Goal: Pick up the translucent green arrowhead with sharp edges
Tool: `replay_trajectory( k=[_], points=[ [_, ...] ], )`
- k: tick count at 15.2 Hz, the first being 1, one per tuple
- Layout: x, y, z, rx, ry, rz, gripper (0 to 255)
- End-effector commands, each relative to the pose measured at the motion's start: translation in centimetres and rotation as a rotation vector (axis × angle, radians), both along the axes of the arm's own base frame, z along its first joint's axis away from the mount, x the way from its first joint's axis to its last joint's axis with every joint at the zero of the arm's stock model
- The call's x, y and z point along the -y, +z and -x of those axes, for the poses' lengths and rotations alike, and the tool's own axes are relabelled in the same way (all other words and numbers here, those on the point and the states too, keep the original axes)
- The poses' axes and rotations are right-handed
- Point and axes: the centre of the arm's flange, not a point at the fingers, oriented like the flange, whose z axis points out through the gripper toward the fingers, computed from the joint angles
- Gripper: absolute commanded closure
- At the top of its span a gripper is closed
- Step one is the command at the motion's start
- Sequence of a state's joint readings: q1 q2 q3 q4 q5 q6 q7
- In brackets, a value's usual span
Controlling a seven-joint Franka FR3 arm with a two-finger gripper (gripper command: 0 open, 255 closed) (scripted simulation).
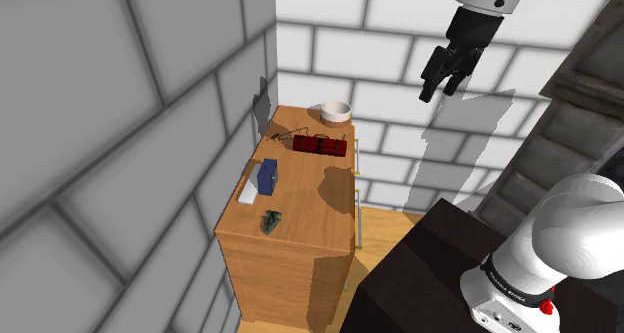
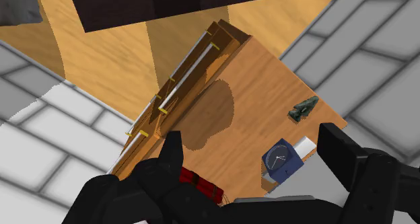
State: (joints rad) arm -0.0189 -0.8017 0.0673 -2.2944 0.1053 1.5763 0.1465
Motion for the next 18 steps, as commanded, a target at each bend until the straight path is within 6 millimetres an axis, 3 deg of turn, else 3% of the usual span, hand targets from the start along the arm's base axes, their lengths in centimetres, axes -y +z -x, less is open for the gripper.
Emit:
replay_trajectory(
  k=[1, 18],
  points=[
    [0.0, 0.0, 0.0, 0.000, 0.000, 0.000, 0],
    [-12.2, -16.6, -10.3, -0.026, -0.080, 0.055, 0]
  ],
)
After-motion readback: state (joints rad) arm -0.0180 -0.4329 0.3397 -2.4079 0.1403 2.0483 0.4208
